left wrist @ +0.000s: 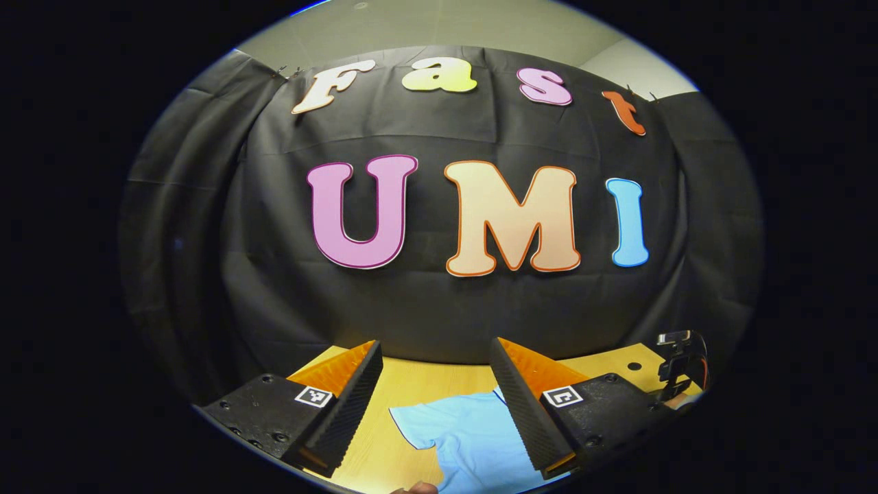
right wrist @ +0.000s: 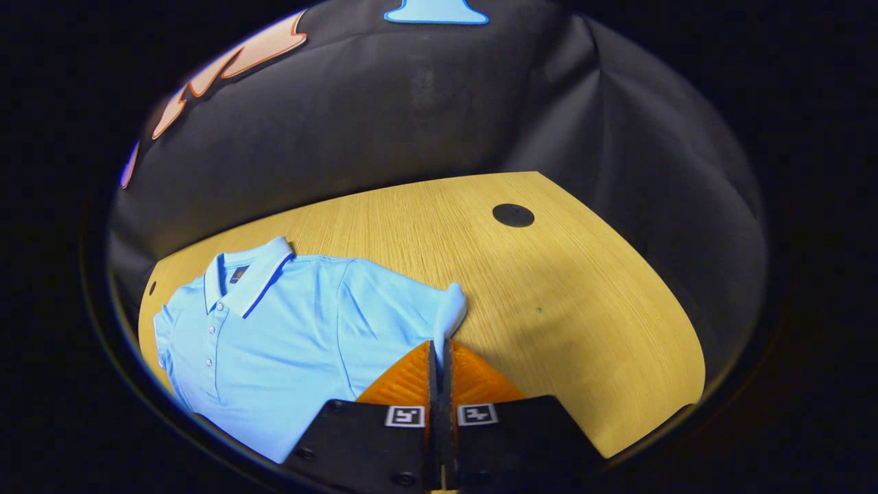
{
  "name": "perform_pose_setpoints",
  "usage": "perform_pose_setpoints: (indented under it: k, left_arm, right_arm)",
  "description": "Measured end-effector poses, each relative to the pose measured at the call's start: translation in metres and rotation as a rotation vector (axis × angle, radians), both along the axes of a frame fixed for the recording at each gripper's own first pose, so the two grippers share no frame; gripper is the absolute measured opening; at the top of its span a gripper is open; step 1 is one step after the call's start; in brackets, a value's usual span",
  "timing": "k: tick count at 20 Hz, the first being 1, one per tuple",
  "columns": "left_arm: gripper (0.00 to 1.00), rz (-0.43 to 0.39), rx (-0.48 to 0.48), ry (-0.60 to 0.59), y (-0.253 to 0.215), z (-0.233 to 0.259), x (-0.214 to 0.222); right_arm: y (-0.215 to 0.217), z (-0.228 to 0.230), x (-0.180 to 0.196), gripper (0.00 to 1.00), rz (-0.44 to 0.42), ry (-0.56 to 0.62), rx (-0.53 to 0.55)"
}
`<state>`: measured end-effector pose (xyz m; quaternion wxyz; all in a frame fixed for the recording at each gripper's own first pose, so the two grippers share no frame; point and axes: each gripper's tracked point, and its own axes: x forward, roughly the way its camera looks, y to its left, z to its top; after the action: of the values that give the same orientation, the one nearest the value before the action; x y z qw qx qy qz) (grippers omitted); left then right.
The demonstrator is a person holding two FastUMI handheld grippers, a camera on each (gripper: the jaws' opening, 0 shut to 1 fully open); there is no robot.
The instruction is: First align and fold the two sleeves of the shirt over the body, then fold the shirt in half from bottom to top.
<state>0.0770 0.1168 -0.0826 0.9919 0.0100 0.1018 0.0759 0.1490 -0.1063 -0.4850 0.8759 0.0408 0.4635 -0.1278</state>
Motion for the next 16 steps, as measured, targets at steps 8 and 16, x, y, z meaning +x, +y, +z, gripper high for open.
perform_pose_setpoints:
  k: [8, 16]
  left_arm:
    - [0.95, 0.023, -0.018, 0.003, 0.011, -0.003, -0.003]
    - [0.95, 0.033, -0.051, 0.03, 0.019, -0.015, -0.007]
  right_arm:
    - [0.041, 0.036, 0.017, 0.0, 0.017, -0.096, 0.072]
    - [0.134, 0.05, 0.034, 0.02, 0.077, -0.159, 0.287]
